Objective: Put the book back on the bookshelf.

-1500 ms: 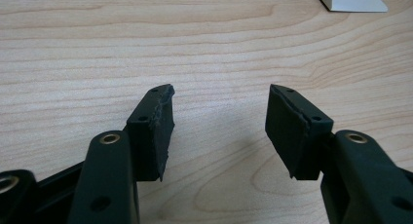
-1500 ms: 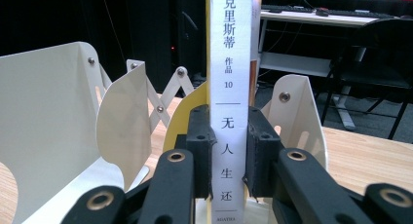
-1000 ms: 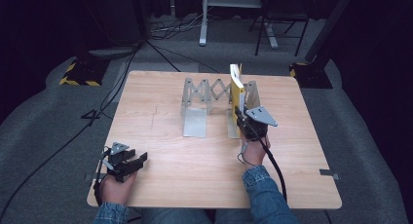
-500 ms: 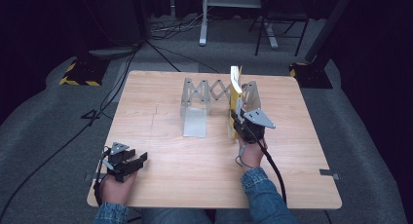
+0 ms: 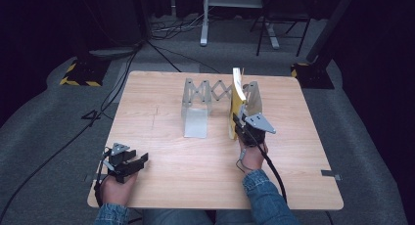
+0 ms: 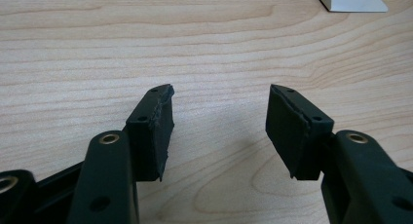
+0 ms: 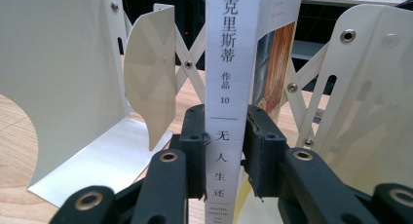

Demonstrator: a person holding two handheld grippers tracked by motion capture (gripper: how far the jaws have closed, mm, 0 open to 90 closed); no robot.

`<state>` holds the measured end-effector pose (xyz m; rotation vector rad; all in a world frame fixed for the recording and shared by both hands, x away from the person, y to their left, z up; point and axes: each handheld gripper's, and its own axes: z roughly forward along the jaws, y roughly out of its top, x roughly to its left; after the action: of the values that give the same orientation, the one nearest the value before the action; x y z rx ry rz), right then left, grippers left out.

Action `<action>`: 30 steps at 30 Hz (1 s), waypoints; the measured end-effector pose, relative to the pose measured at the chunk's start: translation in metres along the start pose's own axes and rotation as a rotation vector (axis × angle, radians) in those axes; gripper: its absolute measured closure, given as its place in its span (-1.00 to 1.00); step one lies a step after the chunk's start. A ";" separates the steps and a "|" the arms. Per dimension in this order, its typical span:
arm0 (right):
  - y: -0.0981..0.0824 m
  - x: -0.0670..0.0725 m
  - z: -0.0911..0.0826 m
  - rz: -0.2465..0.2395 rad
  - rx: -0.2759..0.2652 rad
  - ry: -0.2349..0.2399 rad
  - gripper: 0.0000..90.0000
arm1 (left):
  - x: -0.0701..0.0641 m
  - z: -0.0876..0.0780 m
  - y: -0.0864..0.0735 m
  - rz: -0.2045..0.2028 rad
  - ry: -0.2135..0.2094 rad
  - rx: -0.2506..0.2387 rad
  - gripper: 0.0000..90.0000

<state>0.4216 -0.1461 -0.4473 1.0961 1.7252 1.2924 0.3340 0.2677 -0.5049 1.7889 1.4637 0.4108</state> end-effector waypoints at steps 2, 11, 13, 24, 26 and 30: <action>0.000 0.001 0.000 -0.009 0.007 -0.008 0.59 | 0.000 0.000 0.000 -0.001 0.000 -0.001 -0.03; 0.007 -0.010 -0.007 0.035 0.018 0.038 0.27 | 0.001 0.000 0.000 -0.003 -0.005 0.002 -0.03; 0.010 -0.012 -0.011 0.030 0.022 0.047 0.17 | 0.001 -0.001 0.000 -0.006 -0.008 0.001 -0.04; 0.024 -0.038 -0.050 0.014 0.020 0.112 -0.05 | 0.001 -0.002 -0.001 0.005 -0.025 0.007 -0.11; 0.025 -0.045 -0.058 0.009 0.029 0.119 -0.06 | 0.001 -0.002 -0.001 0.005 -0.025 0.006 -0.11; 0.026 -0.058 -0.074 0.010 0.055 0.136 -0.07 | 0.000 0.000 0.000 0.013 -0.019 0.007 -0.11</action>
<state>0.3829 -0.2227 -0.4011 1.0694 1.8672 1.3605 0.3335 0.2679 -0.5048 1.8039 1.4428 0.3950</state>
